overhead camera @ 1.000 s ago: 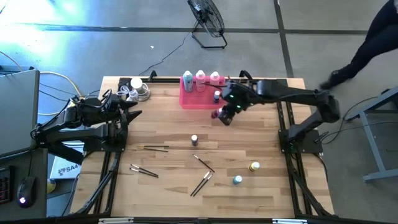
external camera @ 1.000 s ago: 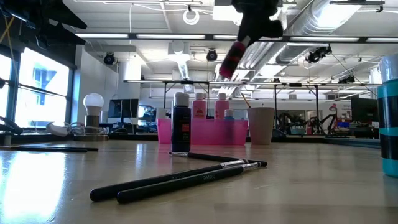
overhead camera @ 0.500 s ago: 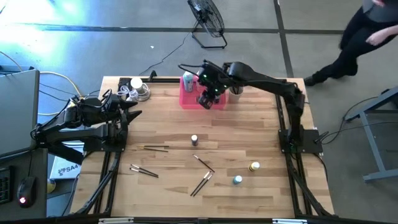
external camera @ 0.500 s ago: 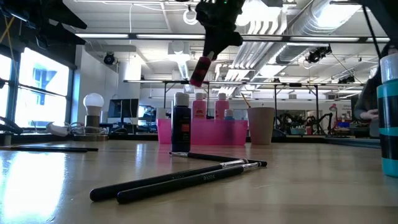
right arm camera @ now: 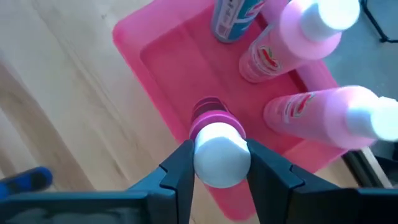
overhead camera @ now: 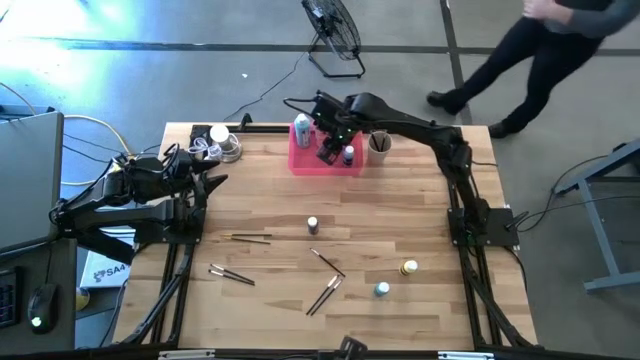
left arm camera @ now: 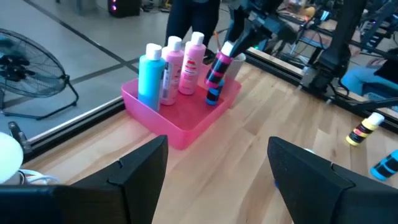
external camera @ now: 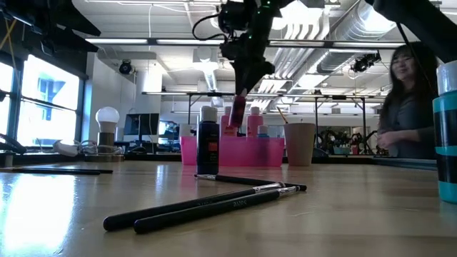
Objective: Pick & Place Paint Supplies
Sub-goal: Put the small pink paint bottle into the pink bin
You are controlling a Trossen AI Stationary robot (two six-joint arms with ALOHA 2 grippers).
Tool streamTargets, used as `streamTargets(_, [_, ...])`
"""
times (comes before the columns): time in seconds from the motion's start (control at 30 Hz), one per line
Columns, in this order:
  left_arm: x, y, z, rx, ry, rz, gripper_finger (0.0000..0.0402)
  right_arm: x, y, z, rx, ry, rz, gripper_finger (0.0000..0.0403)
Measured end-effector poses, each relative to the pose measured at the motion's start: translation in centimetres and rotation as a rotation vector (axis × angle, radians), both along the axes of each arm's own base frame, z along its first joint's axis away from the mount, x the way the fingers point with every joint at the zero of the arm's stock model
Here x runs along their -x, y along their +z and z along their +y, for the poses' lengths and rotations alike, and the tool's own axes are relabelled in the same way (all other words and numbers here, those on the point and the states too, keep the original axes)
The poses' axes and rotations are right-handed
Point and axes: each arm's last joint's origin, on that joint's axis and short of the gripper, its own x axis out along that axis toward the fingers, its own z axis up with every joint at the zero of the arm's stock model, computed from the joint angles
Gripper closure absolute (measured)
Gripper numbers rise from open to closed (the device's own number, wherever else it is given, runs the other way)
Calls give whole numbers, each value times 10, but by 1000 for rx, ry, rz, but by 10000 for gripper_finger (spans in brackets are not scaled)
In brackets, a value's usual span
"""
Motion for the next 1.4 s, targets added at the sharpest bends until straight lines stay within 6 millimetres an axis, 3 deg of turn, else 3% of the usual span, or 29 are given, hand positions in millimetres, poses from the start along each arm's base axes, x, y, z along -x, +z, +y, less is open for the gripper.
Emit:
streamTargets(0.33, [1, -2, 0, 4, 0, 20, 130, -4, -16, -10, -7, -18, 16, 269])
streamTargets(0.6, [1, -3, 0, 7, 0, 37, 130, -5, -28, -10, -6, -20, 29, 348])
streamTargets(0.77, [1, -3, 0, 7, 0, 37, 130, -5, -23, -11, 42, -30, 10, 386])
streamTargets(0.97, [1, -3, 0, 15, -3, 33, 130, 6, 22, 25, 69, 21, -80, 399])
streamTargets(1.2, [1, -2, 1, 3, 30, 17, 130, 16, 66, 71, 229, 53, -184, 399])
streamTargets(1.4, [1, -2, 1, -1, 45, 19, 130, 20, 84, 88, 189, 174, -277, 399])
